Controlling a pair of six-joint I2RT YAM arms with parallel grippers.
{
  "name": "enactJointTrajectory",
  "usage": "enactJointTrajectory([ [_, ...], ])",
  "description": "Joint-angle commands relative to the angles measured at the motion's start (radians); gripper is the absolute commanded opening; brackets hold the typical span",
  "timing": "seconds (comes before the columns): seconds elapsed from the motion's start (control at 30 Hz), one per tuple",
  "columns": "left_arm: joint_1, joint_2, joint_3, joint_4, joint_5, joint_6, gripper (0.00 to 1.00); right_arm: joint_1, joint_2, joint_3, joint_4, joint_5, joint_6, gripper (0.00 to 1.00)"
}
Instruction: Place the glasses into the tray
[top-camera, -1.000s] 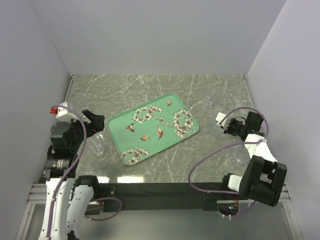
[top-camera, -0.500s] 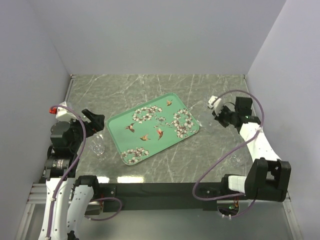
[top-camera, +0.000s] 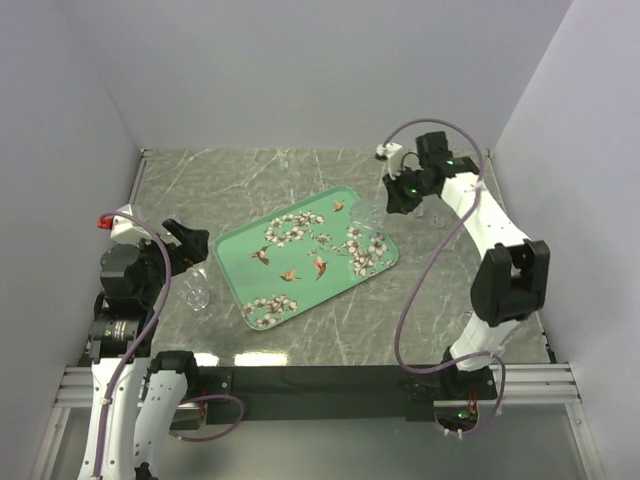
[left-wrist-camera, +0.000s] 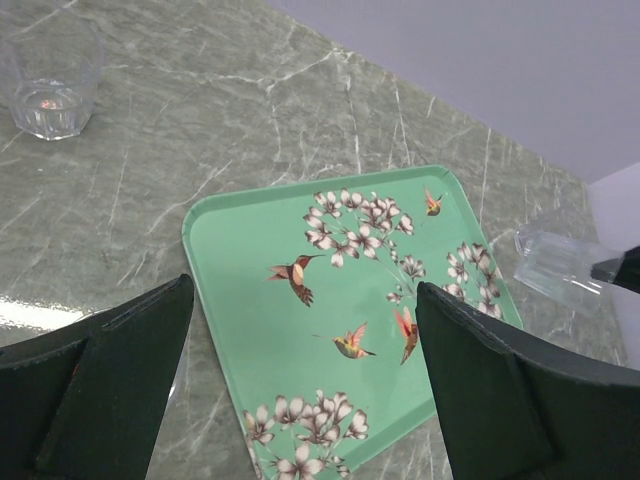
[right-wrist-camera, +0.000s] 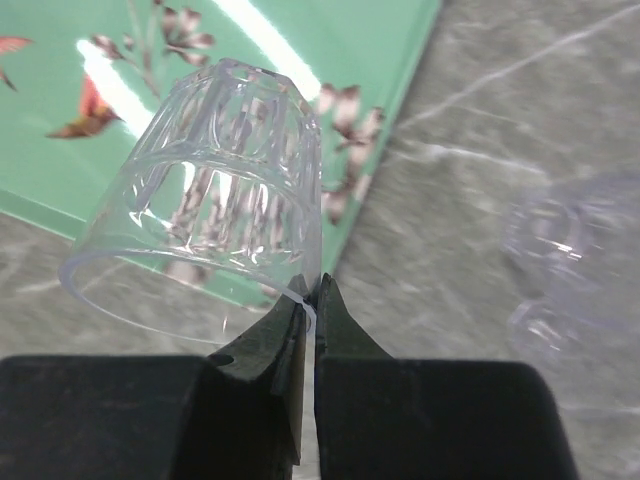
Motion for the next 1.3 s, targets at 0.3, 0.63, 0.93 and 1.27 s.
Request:
enactJointTrajectory([
  [0.3,0.002,-0.022,-0.004,0.015,-0.008,-0.046,0.99,0.144,0.323,0.446,-0.237,0.196,0.474,0.0],
  [0.63,0.002,-0.016,0.002,0.02,-0.02,-0.071,0.99,0.201,0.403,0.502,-0.167,0.377,0.59,0.0],
  [0.93,0.002,-0.016,0.007,0.017,-0.028,-0.094,0.99,0.2,0.492,0.561,-0.156,0.409,0.619,0.0],
  [1.27,0.0,-0.016,0.034,-0.03,-0.058,-0.133,0.99,0.2,0.525,0.599,-0.147,0.402,0.61,0.36],
])
